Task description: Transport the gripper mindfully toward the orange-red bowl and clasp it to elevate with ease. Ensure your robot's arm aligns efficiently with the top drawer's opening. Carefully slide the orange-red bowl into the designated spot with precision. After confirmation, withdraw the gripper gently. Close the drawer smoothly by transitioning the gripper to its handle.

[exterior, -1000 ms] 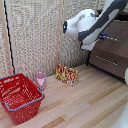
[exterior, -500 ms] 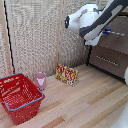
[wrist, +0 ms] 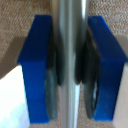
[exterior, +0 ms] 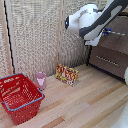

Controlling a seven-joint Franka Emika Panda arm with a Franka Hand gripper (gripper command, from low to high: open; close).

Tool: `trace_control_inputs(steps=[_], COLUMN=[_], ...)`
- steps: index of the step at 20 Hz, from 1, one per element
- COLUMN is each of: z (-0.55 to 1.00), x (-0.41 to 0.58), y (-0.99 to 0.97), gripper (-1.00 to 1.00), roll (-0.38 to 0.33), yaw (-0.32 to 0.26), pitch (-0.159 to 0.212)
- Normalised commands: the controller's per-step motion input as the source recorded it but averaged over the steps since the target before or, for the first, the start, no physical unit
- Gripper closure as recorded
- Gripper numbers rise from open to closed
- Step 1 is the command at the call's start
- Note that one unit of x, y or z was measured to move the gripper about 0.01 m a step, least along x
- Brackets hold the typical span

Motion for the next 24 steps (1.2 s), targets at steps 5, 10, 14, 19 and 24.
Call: trace_control_inputs(steps=[5,10,14,19,24], z=[0.08,0.41,0.47,0.08,0.06], x=[0.091,-0.019,-0.141,-0.145,-0.011], y=[-0.93,-1.0,-0.83,-0.26,0.0], gripper=[1.0,1.0,1.0,-1.0,-1.0], roll=[-0.017,0.006,0.0,-0.002,-0.006], yaw=[0.0,0.0,0.001,0.003,0.0], pitch=[-0.016,0.023,0.073,0.028,0.0])
